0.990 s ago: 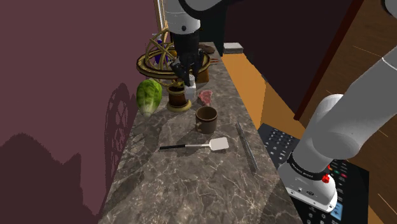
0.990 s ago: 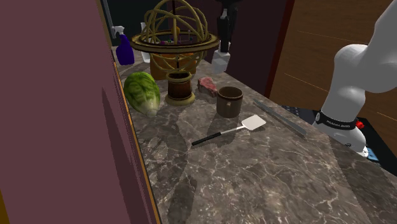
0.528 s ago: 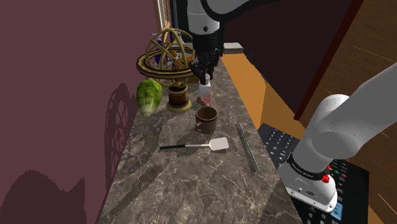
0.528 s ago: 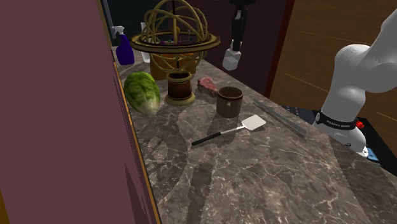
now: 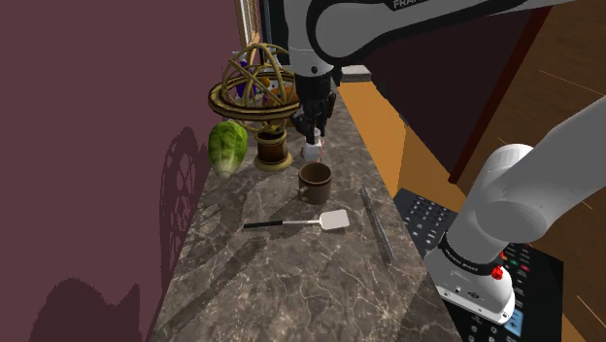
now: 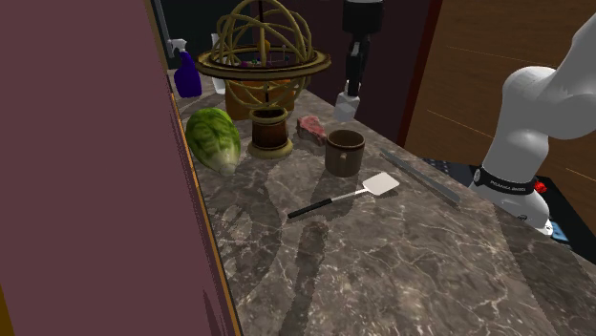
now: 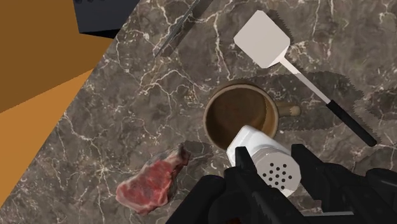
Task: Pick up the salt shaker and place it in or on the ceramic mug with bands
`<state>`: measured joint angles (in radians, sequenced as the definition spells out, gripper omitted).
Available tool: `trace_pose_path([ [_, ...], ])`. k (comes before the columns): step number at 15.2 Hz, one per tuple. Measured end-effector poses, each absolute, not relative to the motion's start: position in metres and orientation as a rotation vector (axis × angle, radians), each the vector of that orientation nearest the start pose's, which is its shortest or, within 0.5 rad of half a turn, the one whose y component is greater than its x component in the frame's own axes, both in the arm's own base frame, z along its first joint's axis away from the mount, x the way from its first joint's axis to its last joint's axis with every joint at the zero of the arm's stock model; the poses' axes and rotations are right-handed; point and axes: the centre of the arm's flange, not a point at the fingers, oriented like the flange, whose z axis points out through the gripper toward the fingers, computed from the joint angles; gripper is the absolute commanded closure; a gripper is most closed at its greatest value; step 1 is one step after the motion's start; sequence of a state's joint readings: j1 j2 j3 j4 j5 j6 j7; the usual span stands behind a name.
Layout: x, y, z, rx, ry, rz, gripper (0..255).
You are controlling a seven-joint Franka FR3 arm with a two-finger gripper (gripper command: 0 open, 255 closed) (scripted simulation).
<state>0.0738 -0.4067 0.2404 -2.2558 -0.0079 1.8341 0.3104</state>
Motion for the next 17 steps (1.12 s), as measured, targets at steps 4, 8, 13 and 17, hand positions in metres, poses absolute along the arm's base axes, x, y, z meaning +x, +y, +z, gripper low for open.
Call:
trace_pose_path([
  [4,0.408,0.143,0.495,-3.246,0.023,-0.010,255],
  [8,0.408,0.142,0.474,-3.246,0.023,-0.010,255],
  [13,0.407,0.142,0.465,-3.246,0.023,-0.010,255],
  [17,0.408,0.142,0.465,-3.246,0.023,-0.010,0],
])
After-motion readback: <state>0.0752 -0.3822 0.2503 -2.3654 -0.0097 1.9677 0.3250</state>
